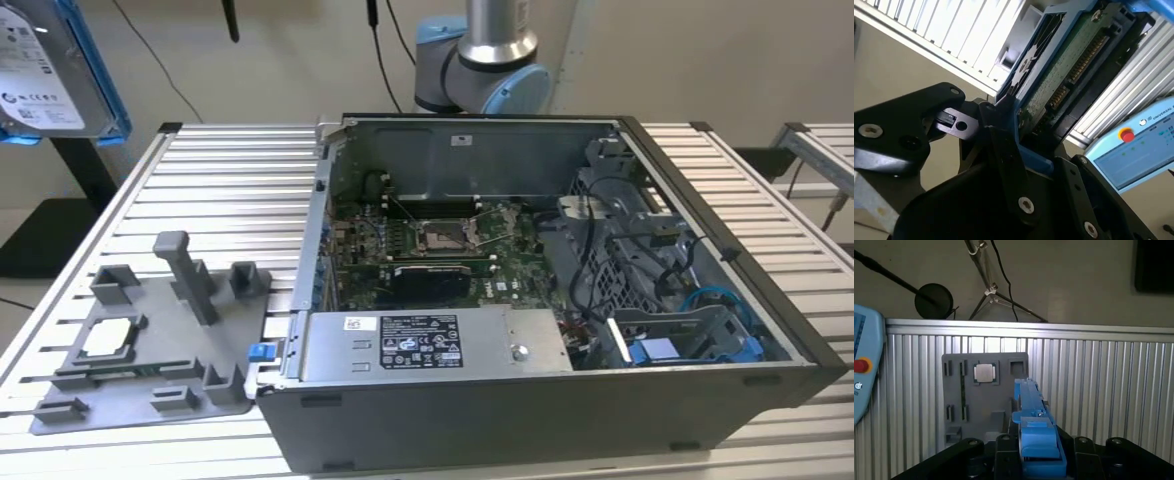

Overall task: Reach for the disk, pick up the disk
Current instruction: 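Pick up the disk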

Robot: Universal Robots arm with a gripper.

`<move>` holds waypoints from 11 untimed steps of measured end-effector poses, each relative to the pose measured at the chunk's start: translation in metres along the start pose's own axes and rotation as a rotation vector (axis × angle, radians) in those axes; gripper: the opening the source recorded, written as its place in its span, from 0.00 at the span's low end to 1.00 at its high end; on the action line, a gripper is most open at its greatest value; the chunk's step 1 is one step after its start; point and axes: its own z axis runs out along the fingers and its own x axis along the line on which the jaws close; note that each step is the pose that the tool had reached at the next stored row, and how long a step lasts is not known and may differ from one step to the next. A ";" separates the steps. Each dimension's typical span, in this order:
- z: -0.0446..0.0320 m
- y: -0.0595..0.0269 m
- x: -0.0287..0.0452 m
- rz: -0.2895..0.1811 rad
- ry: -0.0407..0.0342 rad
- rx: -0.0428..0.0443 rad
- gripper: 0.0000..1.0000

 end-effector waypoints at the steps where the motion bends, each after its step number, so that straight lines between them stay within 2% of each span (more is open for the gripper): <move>1: 0.0000 0.0000 0.0000 0.000 0.0001 0.0000 0.00; 4: 0.0000 -0.0027 0.0001 0.000 0.0000 0.0000 0.00; 11: 0.0002 -0.0212 0.0002 0.000 0.0001 -0.0003 0.00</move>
